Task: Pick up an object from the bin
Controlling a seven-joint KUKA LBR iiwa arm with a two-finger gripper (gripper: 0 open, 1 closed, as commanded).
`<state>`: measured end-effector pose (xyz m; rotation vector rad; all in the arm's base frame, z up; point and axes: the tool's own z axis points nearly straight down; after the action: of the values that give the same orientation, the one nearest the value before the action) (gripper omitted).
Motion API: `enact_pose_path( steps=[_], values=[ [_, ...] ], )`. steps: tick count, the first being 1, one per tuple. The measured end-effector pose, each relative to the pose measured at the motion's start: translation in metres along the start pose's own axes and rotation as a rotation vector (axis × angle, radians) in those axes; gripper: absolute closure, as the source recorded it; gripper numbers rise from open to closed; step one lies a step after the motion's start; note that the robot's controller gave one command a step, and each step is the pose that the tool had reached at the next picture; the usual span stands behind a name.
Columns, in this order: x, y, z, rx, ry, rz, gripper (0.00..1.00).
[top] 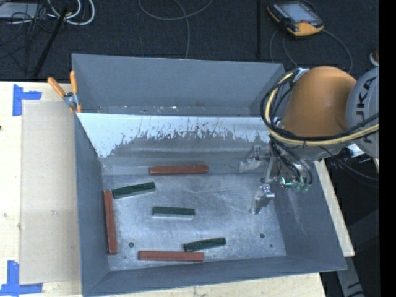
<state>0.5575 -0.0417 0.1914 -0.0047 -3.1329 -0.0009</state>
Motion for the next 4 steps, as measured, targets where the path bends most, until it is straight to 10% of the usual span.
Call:
enact_pose_path(
  steps=[1,2,3,4],
  values=[
    [-0.002,0.000,-0.004,0.001,-0.008,-0.001,0.00],
    [-0.015,0.077,0.063,0.001,-0.011,-0.084,0.00],
    [-0.054,0.071,0.062,-0.002,-0.008,-0.022,0.00],
    [-0.015,0.128,0.059,0.000,-0.007,0.009,0.00]
  ],
)
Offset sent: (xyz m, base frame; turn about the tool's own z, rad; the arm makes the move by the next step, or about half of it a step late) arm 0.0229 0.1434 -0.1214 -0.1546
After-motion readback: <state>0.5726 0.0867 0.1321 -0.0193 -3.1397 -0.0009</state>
